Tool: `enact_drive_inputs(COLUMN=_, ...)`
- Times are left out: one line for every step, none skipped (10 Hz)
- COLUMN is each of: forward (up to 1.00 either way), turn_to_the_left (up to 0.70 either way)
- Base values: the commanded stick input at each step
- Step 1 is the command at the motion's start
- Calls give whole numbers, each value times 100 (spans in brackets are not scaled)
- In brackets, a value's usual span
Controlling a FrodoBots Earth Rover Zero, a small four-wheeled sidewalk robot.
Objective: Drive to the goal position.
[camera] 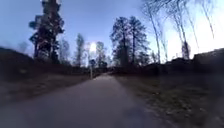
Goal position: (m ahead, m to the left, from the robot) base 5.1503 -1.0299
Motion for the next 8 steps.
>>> enact_drive_inputs(forward=100, turn_to_the_left=0)
enact_drive_inputs(forward=100, turn_to_the_left=0)
enact_drive_inputs(forward=100, turn_to_the_left=0)
enact_drive_inputs(forward=100, turn_to_the_left=0)
enact_drive_inputs(forward=100, turn_to_the_left=0)
enact_drive_inputs(forward=100, turn_to_the_left=0)
enact_drive_inputs(forward=100, turn_to_the_left=0)
enact_drive_inputs(forward=100, turn_to_the_left=0)
